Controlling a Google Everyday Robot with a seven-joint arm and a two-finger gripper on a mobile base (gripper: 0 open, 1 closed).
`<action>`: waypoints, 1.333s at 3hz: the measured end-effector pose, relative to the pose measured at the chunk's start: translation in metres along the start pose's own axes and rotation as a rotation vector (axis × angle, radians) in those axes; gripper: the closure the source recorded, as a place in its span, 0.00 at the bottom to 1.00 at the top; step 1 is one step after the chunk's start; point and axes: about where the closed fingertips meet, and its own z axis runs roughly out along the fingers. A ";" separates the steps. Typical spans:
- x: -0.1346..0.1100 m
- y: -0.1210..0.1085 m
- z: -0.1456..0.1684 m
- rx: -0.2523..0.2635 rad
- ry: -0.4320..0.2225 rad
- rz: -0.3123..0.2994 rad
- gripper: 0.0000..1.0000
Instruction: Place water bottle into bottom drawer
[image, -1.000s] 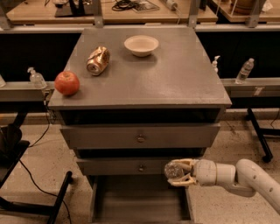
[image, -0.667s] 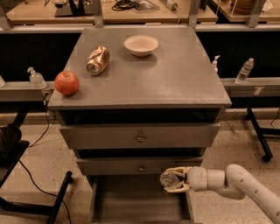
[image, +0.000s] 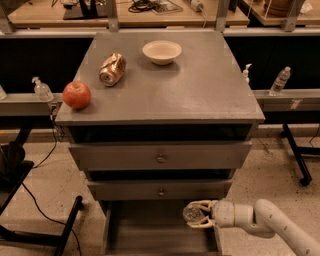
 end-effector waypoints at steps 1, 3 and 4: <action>0.016 0.009 0.001 -0.008 -0.019 0.062 1.00; 0.073 0.089 0.022 -0.013 0.169 0.280 1.00; 0.083 0.128 0.031 -0.030 0.238 0.336 1.00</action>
Offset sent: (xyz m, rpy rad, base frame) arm -0.0622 0.0315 -0.1346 -0.1510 0.3907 -0.1363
